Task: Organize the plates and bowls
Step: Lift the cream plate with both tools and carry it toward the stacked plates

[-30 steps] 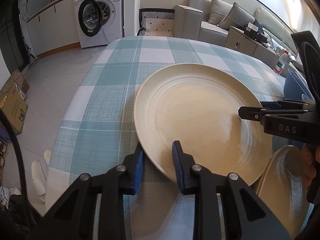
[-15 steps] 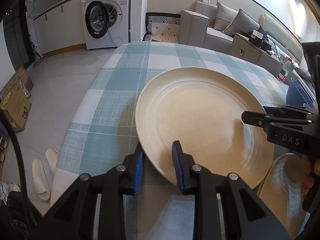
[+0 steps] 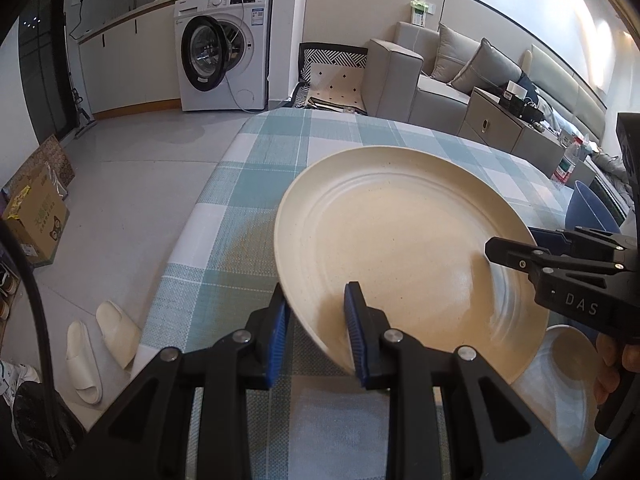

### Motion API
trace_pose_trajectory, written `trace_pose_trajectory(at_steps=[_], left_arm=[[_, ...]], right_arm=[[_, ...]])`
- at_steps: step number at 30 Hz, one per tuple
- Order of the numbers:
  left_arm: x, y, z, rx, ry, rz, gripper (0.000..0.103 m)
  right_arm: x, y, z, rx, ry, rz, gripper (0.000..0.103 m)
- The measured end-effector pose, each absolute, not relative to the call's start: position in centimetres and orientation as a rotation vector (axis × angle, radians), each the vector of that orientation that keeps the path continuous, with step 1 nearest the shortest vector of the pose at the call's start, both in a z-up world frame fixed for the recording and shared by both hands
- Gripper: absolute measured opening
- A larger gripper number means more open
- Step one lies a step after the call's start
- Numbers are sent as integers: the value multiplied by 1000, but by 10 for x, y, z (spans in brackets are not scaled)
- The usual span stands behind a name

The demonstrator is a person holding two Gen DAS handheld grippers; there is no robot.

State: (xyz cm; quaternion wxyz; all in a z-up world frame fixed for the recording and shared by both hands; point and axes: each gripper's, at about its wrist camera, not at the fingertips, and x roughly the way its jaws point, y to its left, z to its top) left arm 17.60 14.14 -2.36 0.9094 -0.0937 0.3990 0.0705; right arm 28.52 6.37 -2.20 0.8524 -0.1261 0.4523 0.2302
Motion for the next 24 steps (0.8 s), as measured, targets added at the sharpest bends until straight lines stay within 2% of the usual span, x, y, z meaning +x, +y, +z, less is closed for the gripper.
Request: trace_pose_trajectory(at_steps=[24], left_arm=[[162,112,7,-127,774,85,26]], right_arm=[[255,22,4,-213,917,472,39]])
